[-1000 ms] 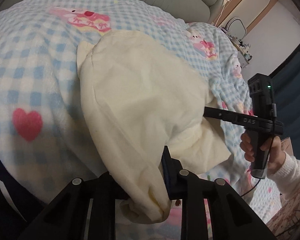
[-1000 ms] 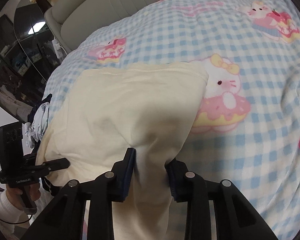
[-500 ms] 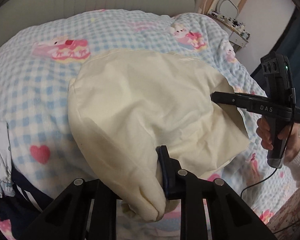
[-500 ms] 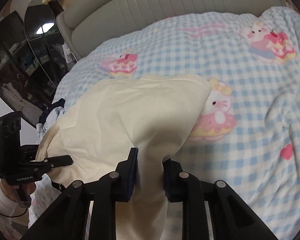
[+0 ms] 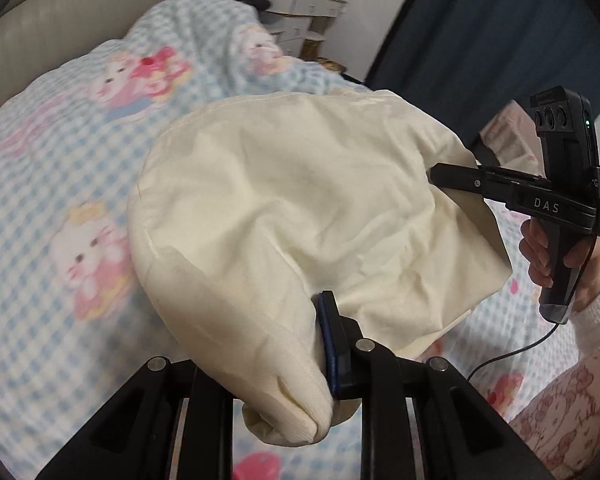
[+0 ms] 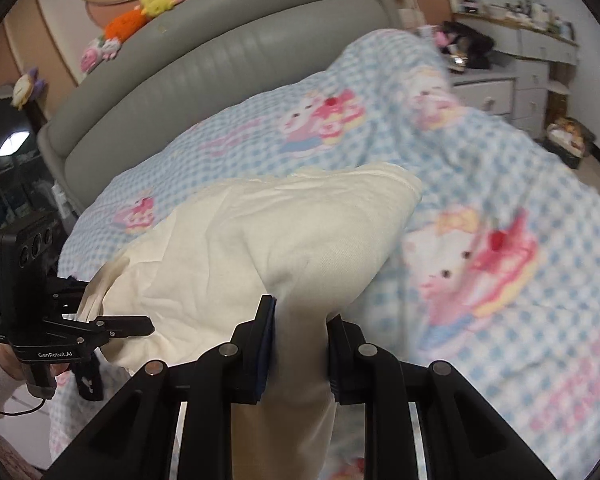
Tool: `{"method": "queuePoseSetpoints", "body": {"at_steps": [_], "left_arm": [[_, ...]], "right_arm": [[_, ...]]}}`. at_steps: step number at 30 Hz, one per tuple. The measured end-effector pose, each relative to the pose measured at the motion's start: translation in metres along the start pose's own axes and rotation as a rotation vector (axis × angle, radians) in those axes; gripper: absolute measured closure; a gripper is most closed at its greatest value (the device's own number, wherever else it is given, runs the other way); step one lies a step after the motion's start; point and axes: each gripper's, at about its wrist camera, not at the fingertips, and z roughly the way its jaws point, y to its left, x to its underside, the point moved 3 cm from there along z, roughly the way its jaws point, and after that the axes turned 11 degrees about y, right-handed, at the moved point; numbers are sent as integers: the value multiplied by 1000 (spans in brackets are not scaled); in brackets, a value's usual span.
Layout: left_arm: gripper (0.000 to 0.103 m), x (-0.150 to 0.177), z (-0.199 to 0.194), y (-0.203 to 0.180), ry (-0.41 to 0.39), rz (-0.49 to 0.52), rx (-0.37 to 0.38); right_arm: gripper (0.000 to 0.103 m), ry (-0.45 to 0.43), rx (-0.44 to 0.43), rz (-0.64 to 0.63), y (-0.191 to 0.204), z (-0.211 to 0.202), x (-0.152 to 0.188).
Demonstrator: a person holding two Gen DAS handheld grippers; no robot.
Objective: Fold clothes
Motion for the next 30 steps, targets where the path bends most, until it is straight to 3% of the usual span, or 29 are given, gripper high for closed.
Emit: {"method": "queuePoseSetpoints", "body": {"at_steps": [4,7,10,12,13,15,17,18,20,23,24,27,30], "left_arm": [[84,-35,69,-47,-20,75,131],[84,-47,135,-83,41,150,124],[81,-40,175,-113,71,220,60],[80,-36,171,-114,61,219,31],[79,-35,167,-113,54,217,17],[73,-31,150,-102,34,217,-30],[48,-30,128,-89,-11,214,-84],[43,-31,118,-83,-31,211,-112],[40,-40,103,-80,-88,199,-105],[45,-49,93,-89,-167,218,-1],[49,-49,100,-95,-159,232,27],[67,-45,139,-104,-54,255,16],[71,-29,152,-88,21,265,-18]], "right_arm": [[81,-40,126,189,-91,-36,40],[80,-20,227,327,-149,-34,77],[75,69,429,468,-194,-11,116],[72,80,477,549,-207,-3,137],[65,40,490,565,-206,-8,142],[61,-63,603,551,-195,-29,140],[60,-187,694,498,-181,-57,131],[58,-247,706,471,-175,-71,126],[48,-317,631,412,-164,-84,110],[44,-233,447,344,-155,-61,87],[44,-192,410,333,-154,-47,84],[44,-59,393,330,-157,-2,88],[47,21,436,320,-163,25,102]]}}
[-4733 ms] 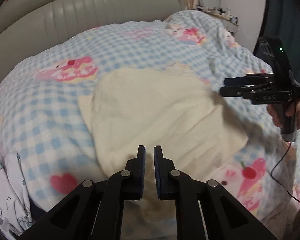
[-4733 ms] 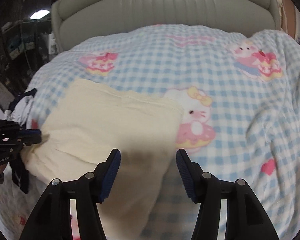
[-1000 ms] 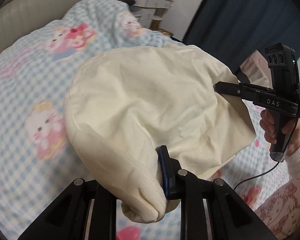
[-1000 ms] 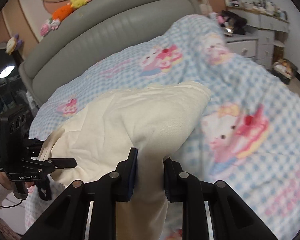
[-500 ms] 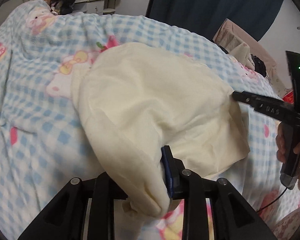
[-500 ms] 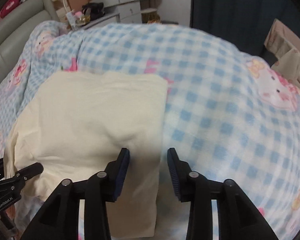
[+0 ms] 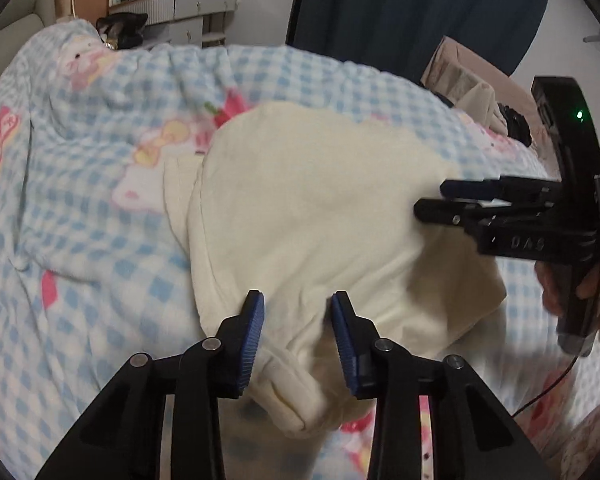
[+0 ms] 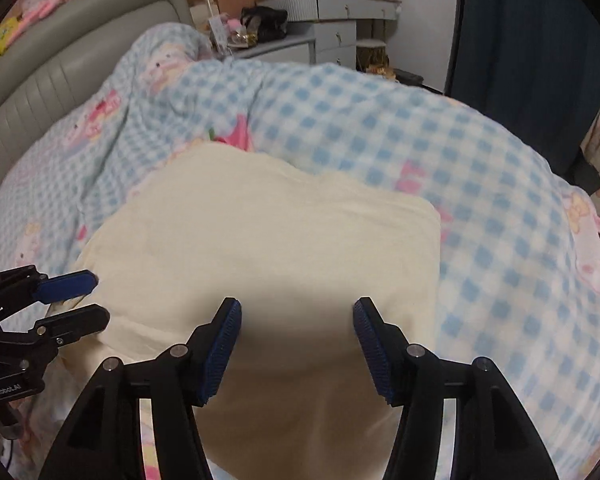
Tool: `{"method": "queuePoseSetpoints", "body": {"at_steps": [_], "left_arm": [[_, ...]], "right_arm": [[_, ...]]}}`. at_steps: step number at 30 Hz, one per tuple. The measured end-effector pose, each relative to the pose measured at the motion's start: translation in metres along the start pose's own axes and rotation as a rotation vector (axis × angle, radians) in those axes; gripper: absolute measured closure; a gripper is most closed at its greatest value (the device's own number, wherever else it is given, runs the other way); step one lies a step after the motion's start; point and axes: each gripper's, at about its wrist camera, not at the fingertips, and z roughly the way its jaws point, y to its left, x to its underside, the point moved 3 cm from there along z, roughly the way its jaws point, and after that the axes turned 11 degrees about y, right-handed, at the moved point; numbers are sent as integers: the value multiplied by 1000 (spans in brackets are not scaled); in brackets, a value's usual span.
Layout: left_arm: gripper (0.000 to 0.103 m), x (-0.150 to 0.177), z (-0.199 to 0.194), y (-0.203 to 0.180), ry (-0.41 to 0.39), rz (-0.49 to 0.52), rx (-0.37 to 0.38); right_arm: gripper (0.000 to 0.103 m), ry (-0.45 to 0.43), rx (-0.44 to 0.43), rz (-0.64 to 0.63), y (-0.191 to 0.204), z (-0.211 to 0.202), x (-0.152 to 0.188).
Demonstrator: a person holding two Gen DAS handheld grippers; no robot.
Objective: Fold clothes
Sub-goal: 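Move both grippers away from the folded shirt toward the clothes pile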
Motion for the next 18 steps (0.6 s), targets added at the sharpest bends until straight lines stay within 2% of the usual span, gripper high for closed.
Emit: {"method": "queuePoseSetpoints", "body": {"at_steps": [2,4,6,9,12,14,18], "left_arm": [[70,13,-4,11,24,-9,10],[69,25,-13,20,40,-24,-22],[69,34,-23,30,46,-59,-2],[69,39,-46,34,16,-103,34],[69,39,-84,27,-11,-49,-60],[69,38,-120,26,-39,-36,-97],[68,42,-204,33,-129,-73,-161]], "right_arm": [[47,1,37,-61,7,0,8],[47,-3,85,-115,15,-3,11],[47,9,104,-106,15,-6,9],[47,8,78,-64,16,-13,2],[45,-21,49,-107,36,-33,-13],[45,-51,41,-163,57,-52,-29],[44,-134,-10,-319,128,-103,-64]]}}
